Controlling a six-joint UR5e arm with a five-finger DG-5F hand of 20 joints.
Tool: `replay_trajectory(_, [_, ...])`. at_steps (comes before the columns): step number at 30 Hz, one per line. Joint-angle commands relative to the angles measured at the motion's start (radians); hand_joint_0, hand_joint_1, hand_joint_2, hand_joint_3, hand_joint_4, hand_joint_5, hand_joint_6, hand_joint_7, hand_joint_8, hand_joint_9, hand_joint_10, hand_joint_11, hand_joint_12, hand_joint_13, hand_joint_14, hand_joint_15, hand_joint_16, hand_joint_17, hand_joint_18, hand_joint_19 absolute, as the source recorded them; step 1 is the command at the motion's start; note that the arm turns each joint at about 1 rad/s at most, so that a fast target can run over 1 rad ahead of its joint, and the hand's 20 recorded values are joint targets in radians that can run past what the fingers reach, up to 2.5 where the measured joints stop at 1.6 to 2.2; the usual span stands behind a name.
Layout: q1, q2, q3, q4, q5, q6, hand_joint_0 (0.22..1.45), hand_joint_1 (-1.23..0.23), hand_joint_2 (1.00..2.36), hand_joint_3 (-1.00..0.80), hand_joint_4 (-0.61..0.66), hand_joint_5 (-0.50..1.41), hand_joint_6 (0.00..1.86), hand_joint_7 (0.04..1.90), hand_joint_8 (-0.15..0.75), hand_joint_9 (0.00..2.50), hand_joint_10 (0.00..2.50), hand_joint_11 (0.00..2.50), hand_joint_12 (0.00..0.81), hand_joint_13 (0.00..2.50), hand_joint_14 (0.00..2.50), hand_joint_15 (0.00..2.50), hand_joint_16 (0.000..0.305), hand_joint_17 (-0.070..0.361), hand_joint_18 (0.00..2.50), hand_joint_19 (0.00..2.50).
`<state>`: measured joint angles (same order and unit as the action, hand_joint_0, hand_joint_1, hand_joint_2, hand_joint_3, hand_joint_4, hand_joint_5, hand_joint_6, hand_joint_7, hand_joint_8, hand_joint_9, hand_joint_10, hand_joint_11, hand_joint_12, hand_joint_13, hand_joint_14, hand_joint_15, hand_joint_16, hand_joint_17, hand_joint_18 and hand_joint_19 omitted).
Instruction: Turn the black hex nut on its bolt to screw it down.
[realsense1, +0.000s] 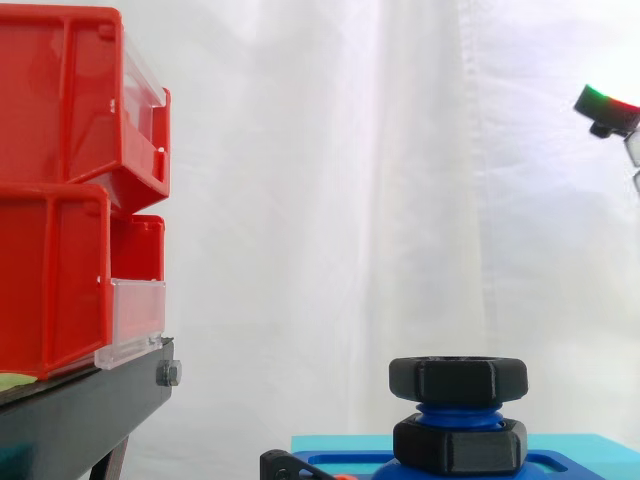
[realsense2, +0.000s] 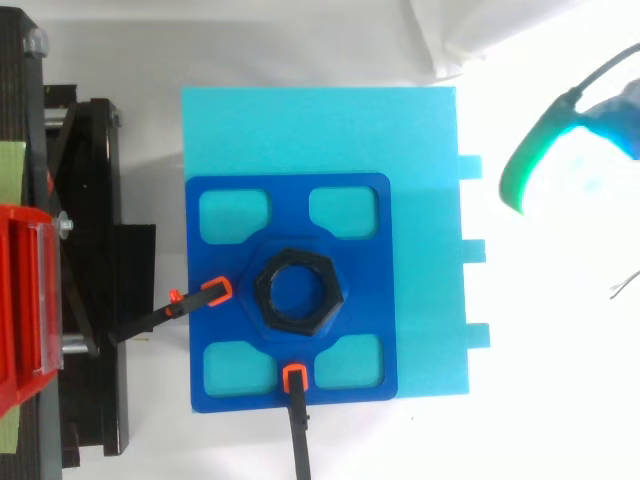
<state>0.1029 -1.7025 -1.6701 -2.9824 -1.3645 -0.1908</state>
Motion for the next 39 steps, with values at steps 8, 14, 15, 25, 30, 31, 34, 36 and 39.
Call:
replay_trajectory(8, [0.018, -0.04, 0.019, 0.115, 0.016, -0.102, 0.48, -0.33, 1.0, -0.5, 0.17, -0.2, 0.5, 0.74, 0.301, 0.53, 0.01, 0.31, 0.382, 0.48, 0.0, 0.16, 0.056, 0.127, 0.39, 0.24])
replay_trajectory(14, [0.028, -0.077, 0.019, 0.165, 0.05, -0.136, 0.48, -0.33, 1.0, -0.5, 0.17, -0.19, 0.5, 0.74, 0.304, 0.54, 0.01, 0.32, 0.382, 0.49, 0.01, 0.16, 0.055, 0.124, 0.41, 0.24])
replay_trajectory(15, [0.029, -0.088, 0.019, 0.169, 0.048, -0.137, 0.48, -0.33, 1.0, -0.5, 0.17, -0.19, 0.5, 0.74, 0.304, 0.54, 0.01, 0.32, 0.381, 0.49, 0.01, 0.16, 0.054, 0.121, 0.4, 0.22])
replay_trajectory(25, [0.026, -0.229, 0.174, 0.097, 0.044, -0.144, 0.48, -0.4, 1.0, -0.5, 0.17, -0.19, 0.5, 0.74, 0.3, 0.5, 0.01, 0.3, 0.331, 0.34, 0.0, 0.07, 0.041, 0.092, 0.2, 0.03])
replay_trajectory(30, [0.024, -0.258, 0.208, 0.086, 0.042, -0.148, 0.47, -0.41, 1.0, -0.5, 0.17, -0.19, 0.5, 0.74, 0.295, 0.47, 0.01, 0.3, 0.323, 0.32, 0.0, 0.06, 0.04, 0.09, 0.18, 0.02])
replay_trajectory(31, [0.024, -0.259, 0.208, 0.092, 0.042, -0.154, 0.47, -0.41, 1.0, -0.5, 0.17, -0.19, 0.5, 0.74, 0.295, 0.47, 0.01, 0.3, 0.323, 0.32, 0.0, 0.06, 0.04, 0.09, 0.18, 0.01])
replay_trajectory(34, [0.029, -0.258, 0.208, 0.126, 0.044, -0.19, 0.48, -0.41, 1.0, -0.5, 0.17, -0.19, 0.5, 0.75, 0.294, 0.46, 0.01, 0.29, 0.323, 0.31, 0.0, 0.05, 0.04, 0.09, 0.17, 0.02])
replay_trajectory(36, [0.029, -0.259, 0.208, 0.143, 0.042, -0.213, 0.48, -0.41, 1.0, -0.5, 0.17, -0.19, 0.5, 0.74, 0.295, 0.46, 0.01, 0.29, 0.323, 0.32, 0.0, 0.05, 0.04, 0.09, 0.17, 0.02])
replay_trajectory(39, [0.031, -0.259, 0.208, 0.177, 0.041, -0.248, 0.48, -0.41, 1.0, -0.5, 0.17, -0.19, 0.5, 0.74, 0.293, 0.46, 0.01, 0.3, 0.323, 0.32, 0.0, 0.05, 0.04, 0.089, 0.17, 0.02])
